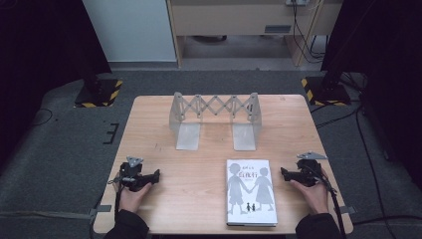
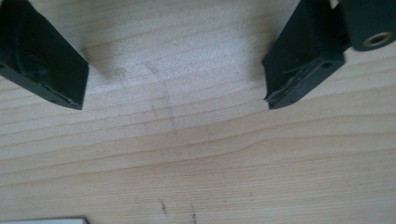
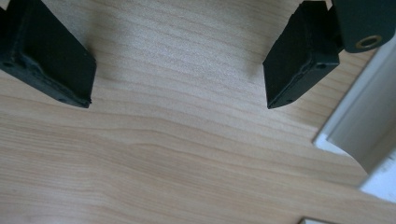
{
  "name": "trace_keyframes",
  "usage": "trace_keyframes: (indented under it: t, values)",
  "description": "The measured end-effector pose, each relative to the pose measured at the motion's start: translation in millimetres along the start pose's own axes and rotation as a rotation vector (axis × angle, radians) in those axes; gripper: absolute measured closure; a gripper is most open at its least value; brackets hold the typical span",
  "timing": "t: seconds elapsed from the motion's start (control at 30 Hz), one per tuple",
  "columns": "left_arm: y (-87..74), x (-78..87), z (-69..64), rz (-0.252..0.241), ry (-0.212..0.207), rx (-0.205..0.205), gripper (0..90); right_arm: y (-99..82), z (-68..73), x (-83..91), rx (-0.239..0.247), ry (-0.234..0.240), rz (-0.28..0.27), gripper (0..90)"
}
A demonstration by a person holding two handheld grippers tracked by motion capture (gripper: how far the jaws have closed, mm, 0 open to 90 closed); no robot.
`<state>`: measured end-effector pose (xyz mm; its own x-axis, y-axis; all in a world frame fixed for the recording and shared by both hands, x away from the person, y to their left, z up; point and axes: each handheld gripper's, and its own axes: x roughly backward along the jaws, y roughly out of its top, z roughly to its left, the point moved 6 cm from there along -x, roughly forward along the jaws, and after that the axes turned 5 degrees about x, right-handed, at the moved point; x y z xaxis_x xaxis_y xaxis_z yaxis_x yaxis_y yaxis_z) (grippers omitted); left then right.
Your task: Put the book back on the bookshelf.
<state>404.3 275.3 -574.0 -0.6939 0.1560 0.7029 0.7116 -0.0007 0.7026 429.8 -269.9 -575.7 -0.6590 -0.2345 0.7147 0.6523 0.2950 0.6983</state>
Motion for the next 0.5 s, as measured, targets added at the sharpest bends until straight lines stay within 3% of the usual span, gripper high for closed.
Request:
trace_keyframes:
  t: [0.5]
  values:
    - [3.6, 18.3, -28.0, -0.067, -0.074, -0.034, 11.6, 11.3, 14.6, 25.5, -0.053, 0.068, -0.105, 9.7]
